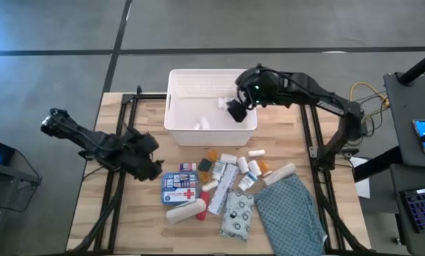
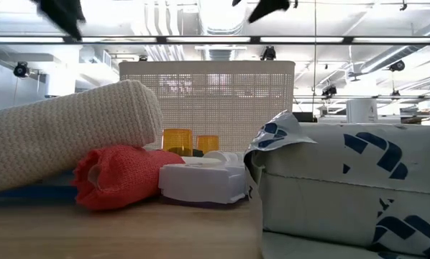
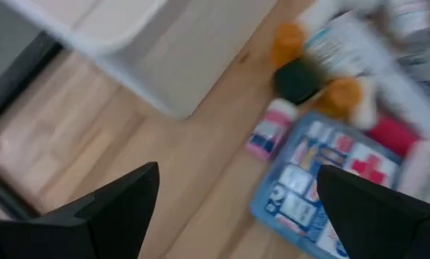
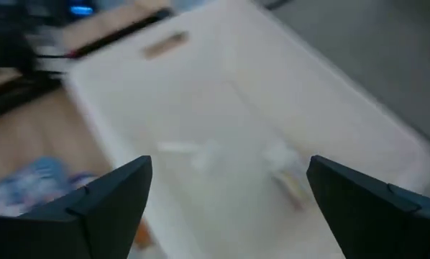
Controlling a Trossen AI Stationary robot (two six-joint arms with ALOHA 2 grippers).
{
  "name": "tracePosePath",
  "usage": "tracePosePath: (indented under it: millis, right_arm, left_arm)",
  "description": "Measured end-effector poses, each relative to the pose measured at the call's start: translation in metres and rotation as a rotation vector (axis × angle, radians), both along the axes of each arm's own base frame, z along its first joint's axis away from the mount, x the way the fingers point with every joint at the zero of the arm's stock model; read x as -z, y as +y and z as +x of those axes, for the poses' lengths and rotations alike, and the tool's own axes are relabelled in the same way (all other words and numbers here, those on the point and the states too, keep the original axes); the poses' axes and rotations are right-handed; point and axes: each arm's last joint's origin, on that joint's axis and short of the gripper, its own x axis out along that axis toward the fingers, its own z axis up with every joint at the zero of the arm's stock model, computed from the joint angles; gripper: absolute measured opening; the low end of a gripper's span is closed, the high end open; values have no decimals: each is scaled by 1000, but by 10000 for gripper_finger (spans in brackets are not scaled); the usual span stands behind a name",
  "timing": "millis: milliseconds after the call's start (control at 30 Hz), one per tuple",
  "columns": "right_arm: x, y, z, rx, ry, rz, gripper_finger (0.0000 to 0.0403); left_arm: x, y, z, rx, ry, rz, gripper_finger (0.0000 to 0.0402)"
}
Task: Pick & place medical supplies in basket/bin
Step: Put the orange bottle into the white bin
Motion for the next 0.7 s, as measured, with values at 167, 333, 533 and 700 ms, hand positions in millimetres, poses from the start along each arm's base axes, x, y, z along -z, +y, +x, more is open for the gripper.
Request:
tracePosePath:
  millis: [167,333,533,700]
  right_arm:
    - [-5,21,-26,217,100,-14,359]
    - [-3,30,-48,391,96,90,359]
    - [1,34,-66,402,109,82,359]
    - [3,30,-79,391,154,21,359]
  left_arm:
    - [39,-11,23,-76,-189,-123,352]
    - [69,-21,63,-119,-468,-255,352]
    - [94,-9,109,-268,-415,-278,352]
    - [90,-3,157,-349,-329,-215,352]
